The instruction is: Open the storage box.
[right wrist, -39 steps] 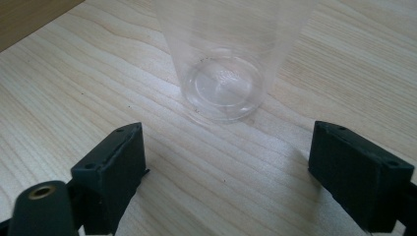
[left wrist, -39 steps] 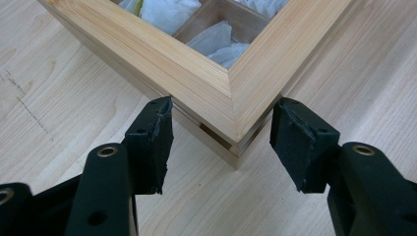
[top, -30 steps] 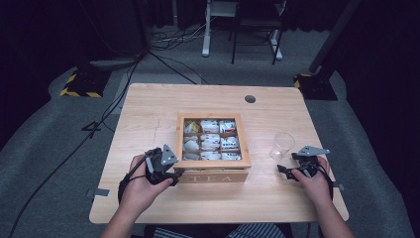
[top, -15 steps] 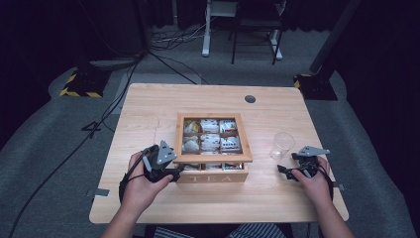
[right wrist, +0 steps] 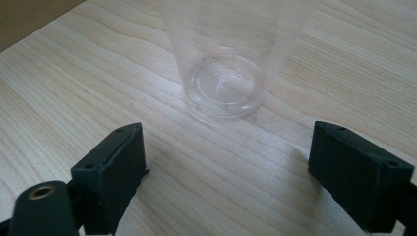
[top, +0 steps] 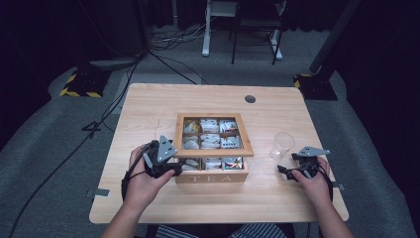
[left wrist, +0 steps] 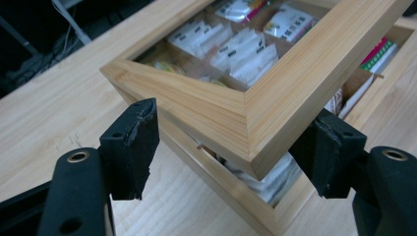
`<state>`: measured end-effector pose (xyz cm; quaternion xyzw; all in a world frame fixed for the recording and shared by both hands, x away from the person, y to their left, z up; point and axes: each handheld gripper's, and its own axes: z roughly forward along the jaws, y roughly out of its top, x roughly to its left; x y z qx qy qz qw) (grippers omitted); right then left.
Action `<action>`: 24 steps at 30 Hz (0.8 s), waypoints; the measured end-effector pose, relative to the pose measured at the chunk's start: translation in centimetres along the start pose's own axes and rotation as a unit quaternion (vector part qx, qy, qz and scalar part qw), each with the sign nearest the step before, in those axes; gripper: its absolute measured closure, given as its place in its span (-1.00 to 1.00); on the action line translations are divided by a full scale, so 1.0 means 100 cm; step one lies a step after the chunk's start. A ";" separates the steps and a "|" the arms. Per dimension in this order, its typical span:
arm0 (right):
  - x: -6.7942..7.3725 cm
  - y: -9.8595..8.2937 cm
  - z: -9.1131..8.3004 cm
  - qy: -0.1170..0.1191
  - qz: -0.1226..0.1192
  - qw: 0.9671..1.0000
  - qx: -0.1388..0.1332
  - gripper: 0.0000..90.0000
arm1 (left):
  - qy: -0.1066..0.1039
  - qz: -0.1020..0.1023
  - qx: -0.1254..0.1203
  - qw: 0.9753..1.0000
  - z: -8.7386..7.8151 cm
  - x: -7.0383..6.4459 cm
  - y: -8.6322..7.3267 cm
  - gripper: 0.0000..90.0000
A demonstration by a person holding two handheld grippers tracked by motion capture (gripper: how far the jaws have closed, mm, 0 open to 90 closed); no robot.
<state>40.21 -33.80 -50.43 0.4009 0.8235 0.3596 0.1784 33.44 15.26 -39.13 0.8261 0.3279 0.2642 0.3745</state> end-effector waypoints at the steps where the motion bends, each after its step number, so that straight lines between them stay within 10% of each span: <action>1: 0.000 0.000 0.000 0.000 0.000 1.000 0.000 -0.68 | 0.000 0.002 -0.004 1.000 0.000 0.001 0.001 -0.33; 24: 0.001 0.001 0.001 -0.006 0.006 1.000 0.000 -0.68 | 0.008 -0.018 -0.060 0.998 0.000 0.021 0.017 -0.03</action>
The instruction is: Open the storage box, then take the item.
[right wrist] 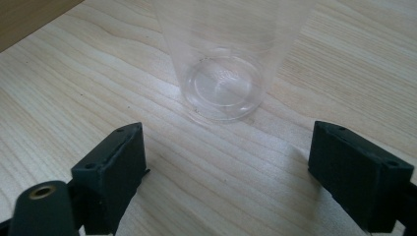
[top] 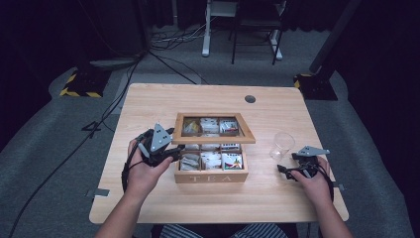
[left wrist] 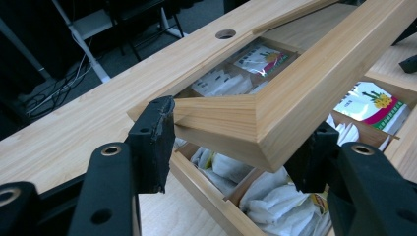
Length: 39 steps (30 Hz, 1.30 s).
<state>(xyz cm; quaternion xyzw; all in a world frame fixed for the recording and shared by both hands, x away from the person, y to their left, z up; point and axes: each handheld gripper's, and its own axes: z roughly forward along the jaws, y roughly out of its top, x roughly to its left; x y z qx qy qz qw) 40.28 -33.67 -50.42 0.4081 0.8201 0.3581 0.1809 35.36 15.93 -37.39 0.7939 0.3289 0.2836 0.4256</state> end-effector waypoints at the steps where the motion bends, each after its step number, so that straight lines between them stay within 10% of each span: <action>1: 0.000 0.000 0.000 0.001 0.000 1.000 0.000 -0.68 | 0.002 0.001 0.000 1.000 0.000 0.001 0.000 -0.01; 39: 0.023 0.003 -0.026 -0.017 0.053 0.998 -0.009 -0.48 | 0.002 -0.005 -0.024 1.000 0.002 0.019 0.017 0.21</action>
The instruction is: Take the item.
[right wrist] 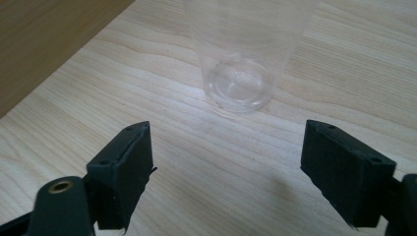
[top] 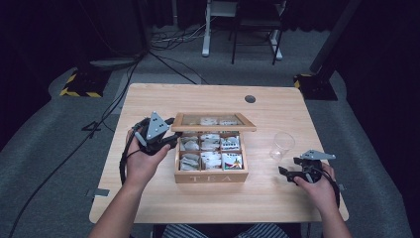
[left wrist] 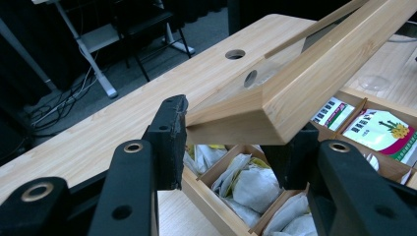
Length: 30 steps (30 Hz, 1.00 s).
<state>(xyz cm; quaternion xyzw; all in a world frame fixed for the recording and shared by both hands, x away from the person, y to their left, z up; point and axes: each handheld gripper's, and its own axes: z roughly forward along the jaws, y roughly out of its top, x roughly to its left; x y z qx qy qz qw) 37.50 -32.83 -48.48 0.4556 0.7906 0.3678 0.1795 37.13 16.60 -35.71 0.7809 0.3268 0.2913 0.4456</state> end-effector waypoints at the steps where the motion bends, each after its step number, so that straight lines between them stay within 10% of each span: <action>1: 0.000 0.000 0.000 0.000 0.000 1.000 0.000 -0.48 | 0.000 0.000 0.000 1.000 0.000 0.000 0.000 0.21; 12: 0.018 0.018 -0.022 0.022 -0.014 0.999 0.027 -0.05 | -0.005 -0.001 0.000 1.000 0.001 0.002 0.002 0.20; 30: 0.066 0.056 -0.024 0.044 -0.039 0.998 0.026 -0.22 | -0.014 -0.003 0.010 1.000 0.001 0.004 0.003 0.18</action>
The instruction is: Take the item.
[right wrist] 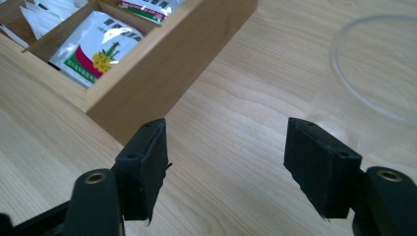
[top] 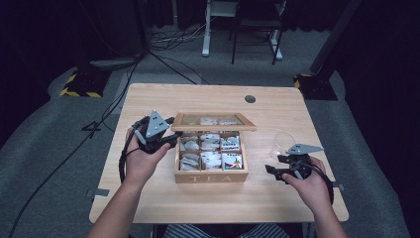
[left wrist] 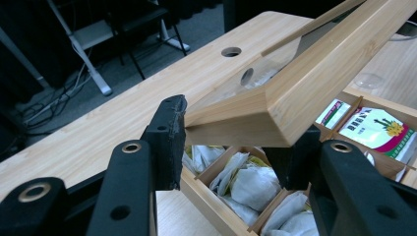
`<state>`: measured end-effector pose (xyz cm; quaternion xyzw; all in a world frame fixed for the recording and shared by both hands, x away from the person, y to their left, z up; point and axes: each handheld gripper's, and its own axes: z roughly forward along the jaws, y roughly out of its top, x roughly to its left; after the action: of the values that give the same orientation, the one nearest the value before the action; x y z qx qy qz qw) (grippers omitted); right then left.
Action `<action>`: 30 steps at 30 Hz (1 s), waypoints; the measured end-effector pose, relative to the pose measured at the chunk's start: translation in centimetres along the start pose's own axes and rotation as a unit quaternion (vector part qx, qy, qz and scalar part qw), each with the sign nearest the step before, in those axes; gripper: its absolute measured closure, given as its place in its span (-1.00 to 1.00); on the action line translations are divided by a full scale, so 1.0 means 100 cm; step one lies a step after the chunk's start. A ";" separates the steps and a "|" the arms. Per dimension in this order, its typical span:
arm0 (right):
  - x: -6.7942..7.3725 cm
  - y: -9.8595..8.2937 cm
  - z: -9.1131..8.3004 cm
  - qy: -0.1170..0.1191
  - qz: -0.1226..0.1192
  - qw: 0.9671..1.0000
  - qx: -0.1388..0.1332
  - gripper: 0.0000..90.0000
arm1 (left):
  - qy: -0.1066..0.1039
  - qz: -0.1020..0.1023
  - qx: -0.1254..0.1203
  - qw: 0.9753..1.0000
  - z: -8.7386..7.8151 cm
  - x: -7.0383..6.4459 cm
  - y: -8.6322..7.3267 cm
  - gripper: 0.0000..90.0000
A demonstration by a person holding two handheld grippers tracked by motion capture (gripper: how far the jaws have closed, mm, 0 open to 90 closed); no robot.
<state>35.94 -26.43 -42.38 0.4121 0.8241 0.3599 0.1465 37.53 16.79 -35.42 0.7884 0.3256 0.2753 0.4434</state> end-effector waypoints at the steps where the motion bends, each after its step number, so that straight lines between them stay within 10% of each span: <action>1: 0.003 0.003 0.001 0.002 -0.002 1.000 0.000 -0.20 | 0.000 -0.003 0.000 1.000 0.000 0.000 0.001 0.18; 30: 0.087 0.078 0.052 0.097 -0.057 0.992 -0.061 0.05 | -0.007 -0.002 0.002 1.000 0.005 0.005 0.005 0.12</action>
<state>37.82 -14.06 -39.98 0.3179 0.8331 0.4389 0.1107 38.28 16.70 -35.13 0.7908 0.3243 0.2683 0.4444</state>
